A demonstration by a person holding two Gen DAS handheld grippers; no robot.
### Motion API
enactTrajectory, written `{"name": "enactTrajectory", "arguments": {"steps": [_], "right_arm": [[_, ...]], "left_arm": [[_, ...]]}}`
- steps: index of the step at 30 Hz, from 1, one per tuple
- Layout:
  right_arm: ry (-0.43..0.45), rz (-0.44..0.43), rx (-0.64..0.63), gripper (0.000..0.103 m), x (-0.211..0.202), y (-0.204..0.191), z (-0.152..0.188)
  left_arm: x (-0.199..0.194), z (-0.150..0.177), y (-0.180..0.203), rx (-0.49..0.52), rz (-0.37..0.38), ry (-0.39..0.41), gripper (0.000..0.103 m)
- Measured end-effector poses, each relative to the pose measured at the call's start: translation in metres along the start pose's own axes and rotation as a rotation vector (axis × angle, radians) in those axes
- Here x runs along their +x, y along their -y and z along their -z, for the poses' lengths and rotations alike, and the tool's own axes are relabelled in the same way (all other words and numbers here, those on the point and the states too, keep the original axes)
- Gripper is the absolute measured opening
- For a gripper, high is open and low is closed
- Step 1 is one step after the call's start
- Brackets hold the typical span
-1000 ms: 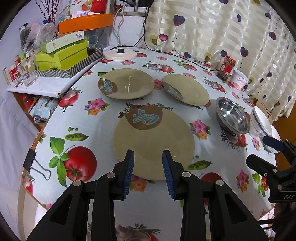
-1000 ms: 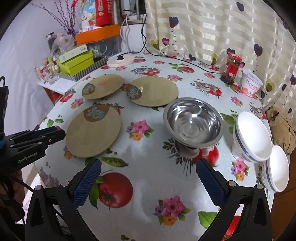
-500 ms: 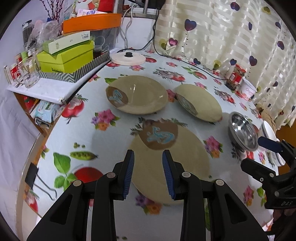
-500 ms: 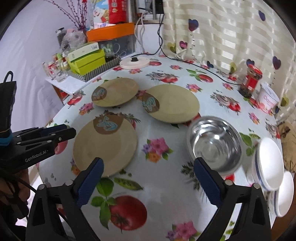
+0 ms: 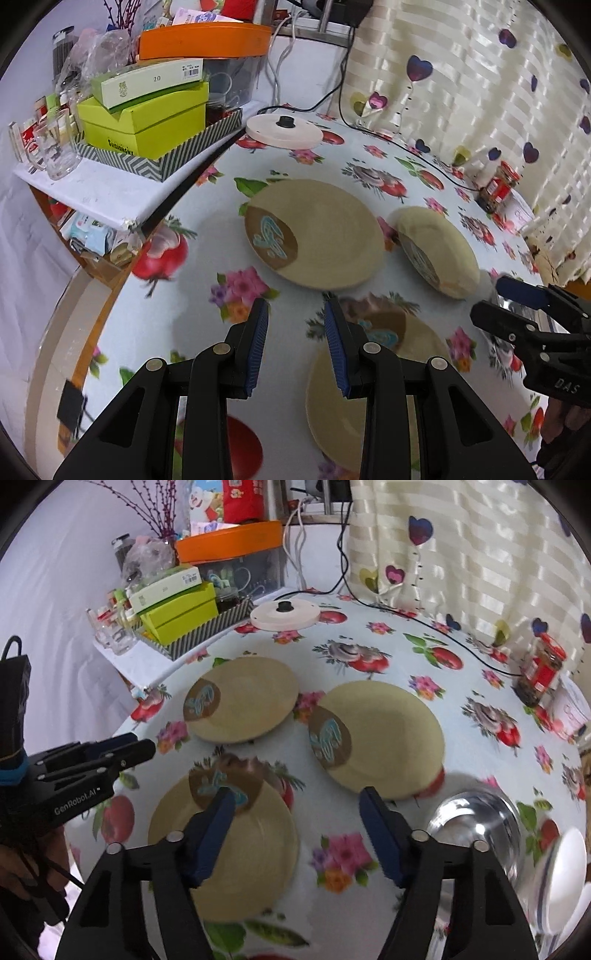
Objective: Organize plates and bowls
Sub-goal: 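Move the left tool to the large beige plate's rim and close it, then lift the beige plate off the cloth with the left tool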
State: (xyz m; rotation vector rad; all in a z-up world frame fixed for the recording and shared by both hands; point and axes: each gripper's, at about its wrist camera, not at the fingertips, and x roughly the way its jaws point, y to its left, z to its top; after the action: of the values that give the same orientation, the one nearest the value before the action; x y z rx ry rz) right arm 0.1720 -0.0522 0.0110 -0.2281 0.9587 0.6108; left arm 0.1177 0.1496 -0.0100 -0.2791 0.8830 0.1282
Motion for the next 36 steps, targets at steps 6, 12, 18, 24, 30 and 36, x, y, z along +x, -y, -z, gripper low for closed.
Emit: {"name": "enactTrajectory", "arguments": {"steps": [6,12,18,24,30,36], "right_arm": [[-0.017,-0.028,-0.009,0.056,0.031,-0.003,-0.031],[-0.042,-0.056,0.010,0.054,0.065,-0.001,-0.059],[-0.085,-0.080,0.034,0.049,0.097,0.003,-0.074],[-0.111,-0.082,0.040,0.048,0.119,0.004,-0.082],[-0.139,-0.088,0.046,0.043,0.138,0.007,-0.085],[-0.153,-0.099,0.040,0.032,0.147,0.006,-0.087]], "left_arm": [[0.022,-0.022,-0.014,-0.035,0.029,-0.011,0.033],[0.045,-0.038,-0.027,-0.077,0.038,-0.035,0.033],[0.065,-0.044,-0.030,-0.088,0.051,-0.064,0.033],[0.076,-0.047,-0.035,-0.100,0.039,-0.074,0.033],[0.089,-0.046,-0.038,-0.107,0.045,-0.100,0.033],[0.092,-0.046,-0.034,-0.094,0.047,-0.093,0.033]]}}
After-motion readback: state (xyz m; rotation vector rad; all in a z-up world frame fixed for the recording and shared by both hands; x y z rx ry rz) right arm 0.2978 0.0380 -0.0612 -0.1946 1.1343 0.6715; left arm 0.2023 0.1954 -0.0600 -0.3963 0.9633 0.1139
